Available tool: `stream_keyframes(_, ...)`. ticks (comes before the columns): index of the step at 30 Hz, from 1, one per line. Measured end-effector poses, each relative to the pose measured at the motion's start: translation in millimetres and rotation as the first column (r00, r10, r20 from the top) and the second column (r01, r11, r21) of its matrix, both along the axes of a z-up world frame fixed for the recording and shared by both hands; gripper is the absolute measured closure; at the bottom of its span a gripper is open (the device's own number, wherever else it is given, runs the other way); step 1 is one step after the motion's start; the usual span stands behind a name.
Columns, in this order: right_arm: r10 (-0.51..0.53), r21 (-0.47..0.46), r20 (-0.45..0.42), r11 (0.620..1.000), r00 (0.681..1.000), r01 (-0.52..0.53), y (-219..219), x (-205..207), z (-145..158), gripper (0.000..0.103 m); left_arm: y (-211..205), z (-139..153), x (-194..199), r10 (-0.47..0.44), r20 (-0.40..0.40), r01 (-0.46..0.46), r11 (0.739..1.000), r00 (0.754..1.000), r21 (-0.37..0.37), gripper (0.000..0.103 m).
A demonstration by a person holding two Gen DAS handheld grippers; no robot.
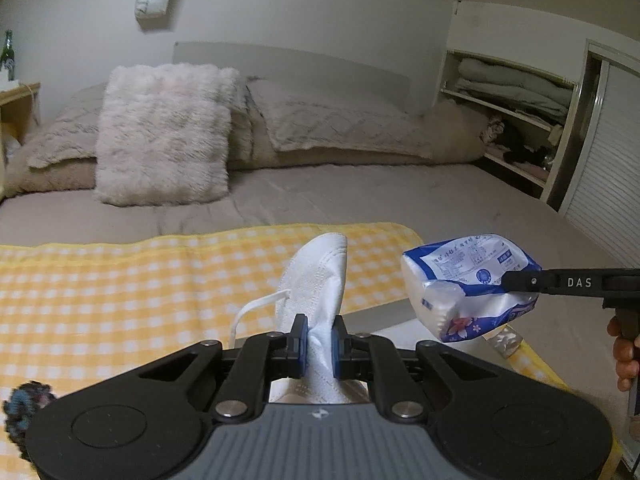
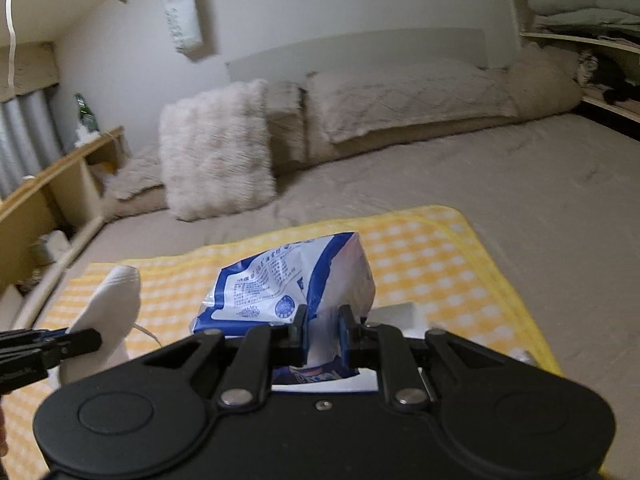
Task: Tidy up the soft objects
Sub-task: 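Carry the mask and tissue pack over the white tray with both tools, then lower the tissue pack into the tray and open the right tool while the left lowers the mask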
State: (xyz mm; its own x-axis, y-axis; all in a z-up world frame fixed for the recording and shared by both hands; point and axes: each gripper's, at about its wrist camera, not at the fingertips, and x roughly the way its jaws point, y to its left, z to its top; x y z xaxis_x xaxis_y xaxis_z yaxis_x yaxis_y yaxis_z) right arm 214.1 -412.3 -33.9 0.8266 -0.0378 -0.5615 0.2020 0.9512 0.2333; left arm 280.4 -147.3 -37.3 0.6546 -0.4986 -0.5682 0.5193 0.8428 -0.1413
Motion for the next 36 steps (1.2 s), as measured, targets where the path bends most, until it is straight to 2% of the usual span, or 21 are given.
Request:
stream_keyframes(6,-0.042,-0.074,-0.069,0.997,0.997,0.037,-19,10,-15,0.088,-10,-25,22,-0.004,-0.08,0.005,1.0,0.997,0.012,0.091)
stream_keyframes(10,-0.056,-0.166,-0.152,0.986,0.987,0.031,-25,15,-28,0.088,-5,-45,40,0.023,-0.15,-0.021,1.0,0.988,0.011,0.091)
stream_keyframes(15,-0.044,-0.311,-0.238,0.95,0.97,-0.034,-17,24,-44,0.088,0,-67,57,0.056,-0.22,-0.054,0.998,0.974,0.014,0.091)
stream_keyframes(19,-0.041,-0.317,-0.258,0.947,0.965,-0.045,-13,33,-51,0.088,0,-77,65,0.075,-0.235,-0.07,0.997,0.969,0.027,0.09)
stream_keyframes(21,-0.041,-0.288,-0.247,0.957,0.968,-0.033,-13,36,-52,0.088,0,-80,67,0.08,-0.234,-0.074,0.997,0.969,0.033,0.09)
stream_keyframes(23,-0.019,-0.219,-0.222,0.975,0.975,-0.03,-13,39,-53,0.088,1,-82,70,0.087,-0.234,-0.08,0.996,0.968,0.038,0.09)
stream_keyframes(25,0.001,-0.157,-0.2,0.987,0.98,-0.033,-14,42,-55,0.084,3,-85,73,0.099,-0.234,-0.092,0.995,0.967,0.041,0.09)
stream_keyframes(26,0.0,-0.137,-0.191,0.99,0.982,-0.026,-14,43,-57,0.078,4,-86,74,0.1,-0.236,-0.093,0.995,0.966,0.043,0.09)
stream_keyframes(28,-0.01,-0.118,-0.185,0.993,0.983,-0.012,-15,46,-63,0.048,6,-90,77,0.105,-0.238,-0.097,0.994,0.966,0.046,0.09)
stream_keyframes(32,-0.049,-0.251,-0.222,0.968,0.974,-0.009,-5,52,-68,0.044,9,-96,81,0.115,-0.263,-0.106,0.993,0.958,0.05,0.09)
stream_keyframes(36,-0.022,-0.231,-0.224,0.972,0.974,-0.031,-2,50,-67,0.045,8,-100,82,0.119,-0.286,-0.112,0.993,0.951,0.041,0.09)
